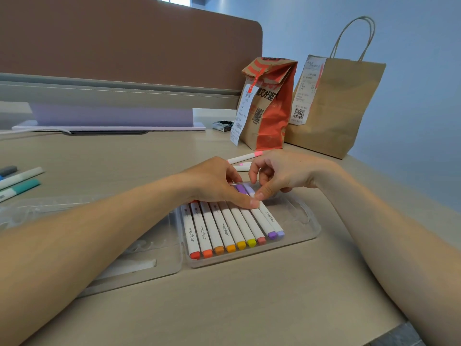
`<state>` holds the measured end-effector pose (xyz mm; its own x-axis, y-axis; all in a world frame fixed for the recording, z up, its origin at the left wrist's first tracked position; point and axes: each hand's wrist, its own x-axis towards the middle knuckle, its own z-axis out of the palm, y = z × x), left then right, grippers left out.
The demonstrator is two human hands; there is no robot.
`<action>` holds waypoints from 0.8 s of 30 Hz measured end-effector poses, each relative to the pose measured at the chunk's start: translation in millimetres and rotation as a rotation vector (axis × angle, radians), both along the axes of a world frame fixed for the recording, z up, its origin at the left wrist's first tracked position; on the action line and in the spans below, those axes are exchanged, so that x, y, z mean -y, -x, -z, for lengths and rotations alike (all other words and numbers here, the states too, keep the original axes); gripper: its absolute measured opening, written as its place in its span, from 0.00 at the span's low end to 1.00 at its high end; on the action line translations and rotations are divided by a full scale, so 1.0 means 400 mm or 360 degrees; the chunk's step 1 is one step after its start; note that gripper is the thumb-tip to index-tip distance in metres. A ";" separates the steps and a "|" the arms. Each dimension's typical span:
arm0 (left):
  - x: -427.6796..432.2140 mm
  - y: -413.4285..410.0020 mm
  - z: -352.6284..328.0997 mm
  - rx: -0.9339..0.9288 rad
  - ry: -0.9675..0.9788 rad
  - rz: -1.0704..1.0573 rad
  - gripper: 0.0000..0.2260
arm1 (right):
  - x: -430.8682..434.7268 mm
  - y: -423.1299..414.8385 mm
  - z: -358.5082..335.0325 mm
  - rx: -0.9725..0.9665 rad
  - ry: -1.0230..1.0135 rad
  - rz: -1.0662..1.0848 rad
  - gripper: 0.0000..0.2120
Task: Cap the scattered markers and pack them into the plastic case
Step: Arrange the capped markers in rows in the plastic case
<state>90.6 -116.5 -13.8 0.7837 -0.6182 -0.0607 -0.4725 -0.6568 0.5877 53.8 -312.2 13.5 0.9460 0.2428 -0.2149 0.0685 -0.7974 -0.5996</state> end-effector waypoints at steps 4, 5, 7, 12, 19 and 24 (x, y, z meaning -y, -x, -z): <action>-0.001 0.001 0.000 -0.0004 0.0000 -0.0017 0.34 | 0.007 -0.001 0.003 0.0026 0.0075 -0.0008 0.14; -0.001 0.003 -0.001 -0.0004 -0.0004 -0.0021 0.33 | 0.008 -0.002 0.003 0.0027 0.0101 -0.0009 0.15; -0.001 0.005 -0.002 -0.0006 -0.0009 -0.0027 0.31 | 0.009 -0.003 0.002 0.0025 0.0156 -0.0003 0.17; 0.003 0.010 -0.009 -0.0017 -0.0064 -0.0038 0.29 | 0.007 -0.007 0.003 0.0006 0.0253 -0.0011 0.19; 0.004 0.020 -0.014 -0.0022 -0.0086 -0.0038 0.30 | 0.003 -0.010 0.003 -0.0022 0.0290 -0.0032 0.19; 0.005 0.031 -0.016 -0.0025 -0.0092 -0.0015 0.27 | 0.007 -0.004 0.000 -0.0026 0.0240 -0.0059 0.18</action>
